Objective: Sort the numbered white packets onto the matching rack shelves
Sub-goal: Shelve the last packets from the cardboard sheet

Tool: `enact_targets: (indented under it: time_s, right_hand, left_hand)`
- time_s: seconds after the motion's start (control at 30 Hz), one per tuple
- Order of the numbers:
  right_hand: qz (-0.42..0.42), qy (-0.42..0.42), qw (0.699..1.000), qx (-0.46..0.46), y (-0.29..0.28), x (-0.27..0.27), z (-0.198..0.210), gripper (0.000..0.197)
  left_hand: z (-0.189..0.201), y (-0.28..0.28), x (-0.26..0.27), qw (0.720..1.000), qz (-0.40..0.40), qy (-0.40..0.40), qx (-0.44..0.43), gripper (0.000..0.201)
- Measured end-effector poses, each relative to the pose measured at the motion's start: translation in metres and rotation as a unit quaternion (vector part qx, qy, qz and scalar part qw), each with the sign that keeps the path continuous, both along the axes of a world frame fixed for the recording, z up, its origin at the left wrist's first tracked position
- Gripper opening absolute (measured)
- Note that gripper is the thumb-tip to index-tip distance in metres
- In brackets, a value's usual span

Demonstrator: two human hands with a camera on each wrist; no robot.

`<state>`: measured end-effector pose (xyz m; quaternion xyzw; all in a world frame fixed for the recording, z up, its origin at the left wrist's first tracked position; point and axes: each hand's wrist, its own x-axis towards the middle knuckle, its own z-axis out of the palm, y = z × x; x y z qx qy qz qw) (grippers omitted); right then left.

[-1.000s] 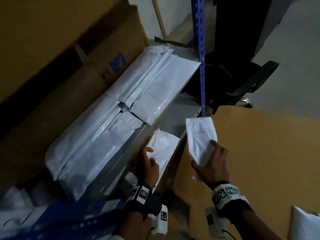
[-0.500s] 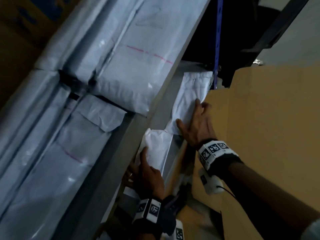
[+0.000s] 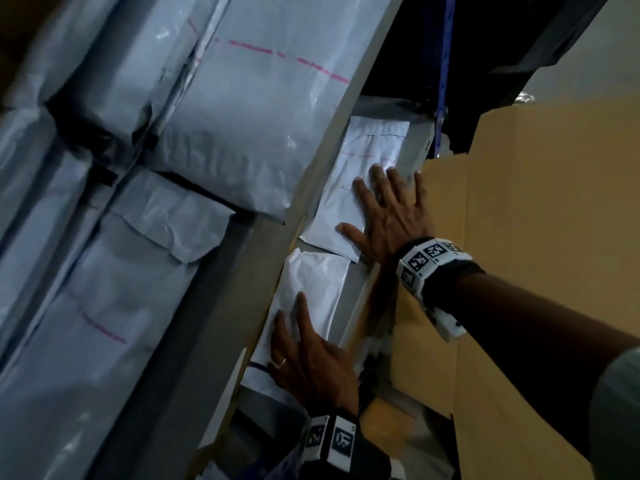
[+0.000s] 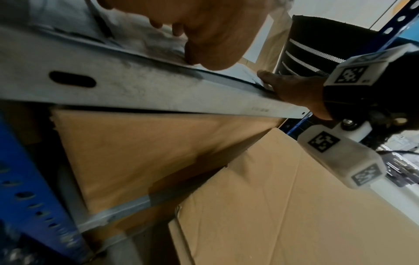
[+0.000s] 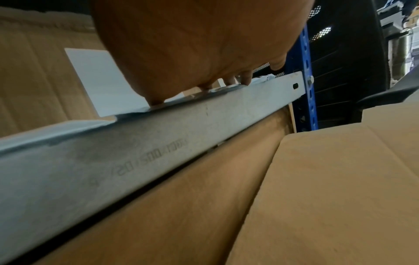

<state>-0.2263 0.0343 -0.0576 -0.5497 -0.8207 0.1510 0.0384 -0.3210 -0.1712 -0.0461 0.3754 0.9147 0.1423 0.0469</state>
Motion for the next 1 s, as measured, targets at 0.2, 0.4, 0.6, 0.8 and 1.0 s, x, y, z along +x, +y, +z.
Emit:
enact_targets:
  time_s: [0.2, 0.4, 0.6, 0.8, 1.0]
  right_hand:
    - [-0.004, 0.016, 1.0, 0.005, 0.003, -0.006, -0.007, 0.096]
    - [-0.004, 0.026, 0.999, 0.021, 0.006, -0.016, -0.011, 0.101]
    - [-0.014, 0.049, 0.997, 0.055, 0.002, -0.017, -0.012, 0.104]
    - [0.001, 0.039, 0.997, 0.065, 0.004, -0.018, -0.015, 0.104]
    - [0.005, 0.028, 0.998, 0.053, 0.005, -0.017, -0.013, 0.105]
  left_hand:
    - [-0.01, -0.004, -0.011, 0.999, -0.018, -0.006, -0.026, 0.074]
    - [-0.007, -0.003, -0.006, 0.999, 0.028, -0.027, -0.037, 0.056]
    - [-0.007, -0.003, -0.007, 0.997, 0.039, -0.027, -0.062, 0.058]
    - [-0.005, -0.003, -0.007, 0.995, 0.043, -0.048, -0.082, 0.057]
    - [-0.002, -0.001, -0.008, 0.992, 0.055, -0.055, -0.102, 0.06]
